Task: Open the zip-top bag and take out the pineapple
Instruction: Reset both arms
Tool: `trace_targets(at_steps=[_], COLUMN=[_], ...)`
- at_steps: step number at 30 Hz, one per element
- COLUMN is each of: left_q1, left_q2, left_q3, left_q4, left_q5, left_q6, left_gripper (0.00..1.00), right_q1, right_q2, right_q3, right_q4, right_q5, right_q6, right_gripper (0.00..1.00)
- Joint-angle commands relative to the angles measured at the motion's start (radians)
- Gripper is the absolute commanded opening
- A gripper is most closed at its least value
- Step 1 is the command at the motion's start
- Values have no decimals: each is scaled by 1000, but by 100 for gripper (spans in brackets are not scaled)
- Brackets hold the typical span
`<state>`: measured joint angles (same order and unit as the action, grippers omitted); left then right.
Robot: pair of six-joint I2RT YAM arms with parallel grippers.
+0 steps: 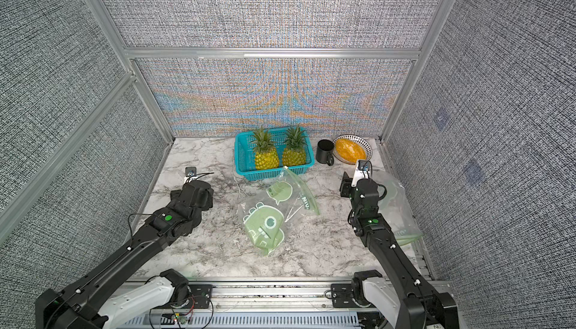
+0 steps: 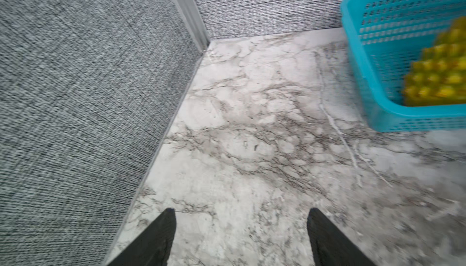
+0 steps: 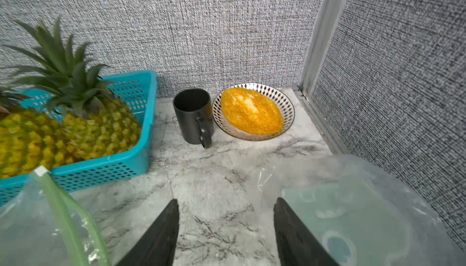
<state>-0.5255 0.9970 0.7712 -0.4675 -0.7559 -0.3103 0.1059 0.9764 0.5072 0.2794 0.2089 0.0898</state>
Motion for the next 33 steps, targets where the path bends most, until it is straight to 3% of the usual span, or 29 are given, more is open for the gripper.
trace_targets(at_steps=[1,7,16,24,33], left_q1=[59,156,232,314,383], left_q2=[12,44,126,174,253], left_q3=[-32,-121,-250,-339,-354], left_q4=[123,276,527,752,915], left_q5=[-72,-71,-16,199,421], left_q6=[84,128,199,264,296], left_gripper=[85,85,86,89,90], right_q1=[-28,-94,-196,-255,-270], right_q2=[-1,4,60,135,229], right_q3=[-59,-174,-242,-304,-409], right_q4=[119,243,359,509,830], right_q5=[29,13,-118,-264,-343], right_q6=[-12,-7,23,38,6], right_gripper=[61,62,64,65,67])
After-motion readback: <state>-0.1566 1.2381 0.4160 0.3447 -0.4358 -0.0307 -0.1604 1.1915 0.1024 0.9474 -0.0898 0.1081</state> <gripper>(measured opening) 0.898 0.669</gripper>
